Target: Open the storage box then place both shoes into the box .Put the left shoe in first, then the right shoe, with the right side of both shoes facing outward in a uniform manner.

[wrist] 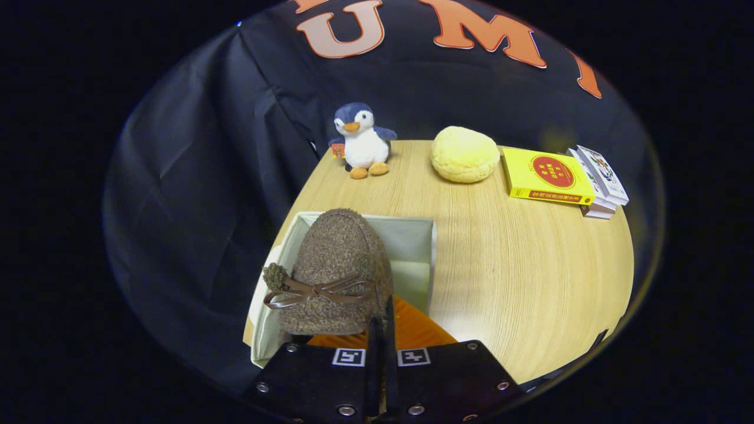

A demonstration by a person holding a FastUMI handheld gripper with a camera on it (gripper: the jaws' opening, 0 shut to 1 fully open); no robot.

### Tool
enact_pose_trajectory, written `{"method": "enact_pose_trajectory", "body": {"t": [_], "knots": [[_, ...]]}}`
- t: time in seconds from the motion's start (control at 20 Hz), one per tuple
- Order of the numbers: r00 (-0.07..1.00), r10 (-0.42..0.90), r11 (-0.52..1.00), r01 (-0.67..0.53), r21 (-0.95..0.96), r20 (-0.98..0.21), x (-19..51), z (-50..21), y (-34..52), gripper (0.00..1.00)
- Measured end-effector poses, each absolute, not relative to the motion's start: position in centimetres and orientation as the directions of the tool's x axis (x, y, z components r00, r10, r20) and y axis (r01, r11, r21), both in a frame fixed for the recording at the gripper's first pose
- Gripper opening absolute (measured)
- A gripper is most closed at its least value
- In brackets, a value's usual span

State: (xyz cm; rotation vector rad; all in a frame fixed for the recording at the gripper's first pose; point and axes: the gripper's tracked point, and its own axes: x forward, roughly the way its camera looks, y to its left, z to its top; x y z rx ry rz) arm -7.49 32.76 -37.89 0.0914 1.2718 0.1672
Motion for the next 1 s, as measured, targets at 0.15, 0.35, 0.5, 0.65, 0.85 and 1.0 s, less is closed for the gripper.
{"method": "enact_pose_trajectory", "body": {"t": [0.15, 0.35, 0.5, 0.65, 0.85, 1.0], "knots": [[0.269, 0.122, 0.992, -0.069, 0.108, -0.955, -7.9, -39.8, 32.4, 0.07], [0.235, 0.103, 0.993, -0.081, 0.086, -0.966, -8.6, -41.1, 33.1, 0.11], [0.187, 0.104, 0.992, -0.086, 0.089, -0.977, -9.7, -41.4, 33.5, 0.19], [0.154, 0.126, 0.99, -0.086, 0.114, -0.98, -10.8, -41.1, 33.4, 0.21], [0.181, 0.212, 0.977, -0.069, 0.203, -0.96, -9.7, -39.0, 33.2, 0.35], [0.234, 0.272, 0.962, -0.102, 0.254, -0.933, -8.8, -37.9, 32.7, 0.5]]}}
